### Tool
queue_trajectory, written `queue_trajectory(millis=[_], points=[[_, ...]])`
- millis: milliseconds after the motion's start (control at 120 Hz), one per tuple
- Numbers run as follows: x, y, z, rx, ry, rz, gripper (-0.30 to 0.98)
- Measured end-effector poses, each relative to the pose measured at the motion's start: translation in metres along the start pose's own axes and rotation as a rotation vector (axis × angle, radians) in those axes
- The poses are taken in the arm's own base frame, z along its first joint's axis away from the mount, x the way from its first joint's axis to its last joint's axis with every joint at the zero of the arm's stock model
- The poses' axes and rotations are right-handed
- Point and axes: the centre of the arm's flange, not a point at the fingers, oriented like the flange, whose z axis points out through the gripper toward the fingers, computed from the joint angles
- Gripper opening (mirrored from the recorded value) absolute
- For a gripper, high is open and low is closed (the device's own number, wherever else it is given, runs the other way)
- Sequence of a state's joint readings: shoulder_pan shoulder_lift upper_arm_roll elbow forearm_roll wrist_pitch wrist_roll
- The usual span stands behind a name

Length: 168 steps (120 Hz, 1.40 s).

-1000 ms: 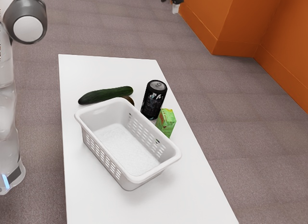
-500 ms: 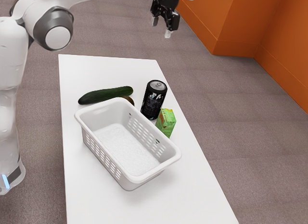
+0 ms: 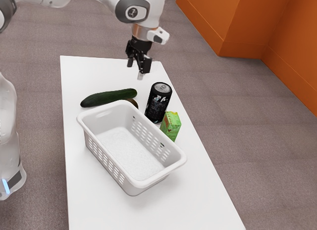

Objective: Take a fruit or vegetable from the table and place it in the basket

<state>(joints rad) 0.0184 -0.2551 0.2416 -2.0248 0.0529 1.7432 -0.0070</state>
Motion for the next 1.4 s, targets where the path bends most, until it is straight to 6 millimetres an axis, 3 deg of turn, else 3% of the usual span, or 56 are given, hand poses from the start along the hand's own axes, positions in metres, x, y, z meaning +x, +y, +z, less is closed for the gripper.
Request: queue_trajectory(millis=[117,417,692,1400], points=[[-0.01,-0.024,0.024,0.017,0.005,-0.045,0.69],[-0.04,-0.042,0.078,0.013,-0.009,-0.09,0.69],[-0.05,-0.043,0.096,0.009,0.004,-0.097,0.69],[-0.047,-0.043,0.127,0.026,0.008,-0.091,0.69]])
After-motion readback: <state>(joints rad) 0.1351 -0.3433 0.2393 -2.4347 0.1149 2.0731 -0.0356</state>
